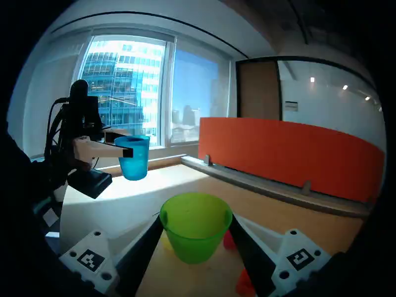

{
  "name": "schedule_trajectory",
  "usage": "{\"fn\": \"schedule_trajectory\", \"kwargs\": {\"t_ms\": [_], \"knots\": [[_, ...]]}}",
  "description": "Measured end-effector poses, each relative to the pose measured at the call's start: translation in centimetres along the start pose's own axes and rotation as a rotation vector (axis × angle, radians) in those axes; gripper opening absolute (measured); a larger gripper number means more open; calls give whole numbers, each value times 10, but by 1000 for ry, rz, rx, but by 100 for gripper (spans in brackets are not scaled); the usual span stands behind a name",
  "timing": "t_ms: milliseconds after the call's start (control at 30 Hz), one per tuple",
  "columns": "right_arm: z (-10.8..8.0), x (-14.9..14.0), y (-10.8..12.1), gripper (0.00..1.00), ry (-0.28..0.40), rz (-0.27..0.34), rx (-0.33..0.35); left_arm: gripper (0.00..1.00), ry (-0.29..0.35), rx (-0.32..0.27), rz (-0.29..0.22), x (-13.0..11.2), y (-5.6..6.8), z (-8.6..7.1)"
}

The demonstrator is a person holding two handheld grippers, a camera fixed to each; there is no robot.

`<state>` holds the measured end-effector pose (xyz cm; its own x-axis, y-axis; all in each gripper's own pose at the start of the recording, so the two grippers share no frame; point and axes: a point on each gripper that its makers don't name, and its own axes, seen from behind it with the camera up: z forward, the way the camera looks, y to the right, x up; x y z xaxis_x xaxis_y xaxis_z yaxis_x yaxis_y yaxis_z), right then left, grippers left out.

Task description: Pour water

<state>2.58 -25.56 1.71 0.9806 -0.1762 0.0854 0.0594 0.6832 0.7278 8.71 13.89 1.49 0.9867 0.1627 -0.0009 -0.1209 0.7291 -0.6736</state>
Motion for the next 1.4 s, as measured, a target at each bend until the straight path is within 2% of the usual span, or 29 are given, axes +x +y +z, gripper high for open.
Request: {"fn": "schedule_trajectory", "kwargs": {"t_ms": [400,900,1100,1400], "knots": [[-4,19,-9,93,72,-36,-4,88,13,-14,0,4,8,-1],[-4,23,-16,92,76,-39,24,88,20,-8,18,7,8,-2],[-1,25,-23,92,76,-40,47,87,28,11,49,12,6,0],[6,29,-39,92,75,-44,100,87,36,28,132,26,8,-2]]}}
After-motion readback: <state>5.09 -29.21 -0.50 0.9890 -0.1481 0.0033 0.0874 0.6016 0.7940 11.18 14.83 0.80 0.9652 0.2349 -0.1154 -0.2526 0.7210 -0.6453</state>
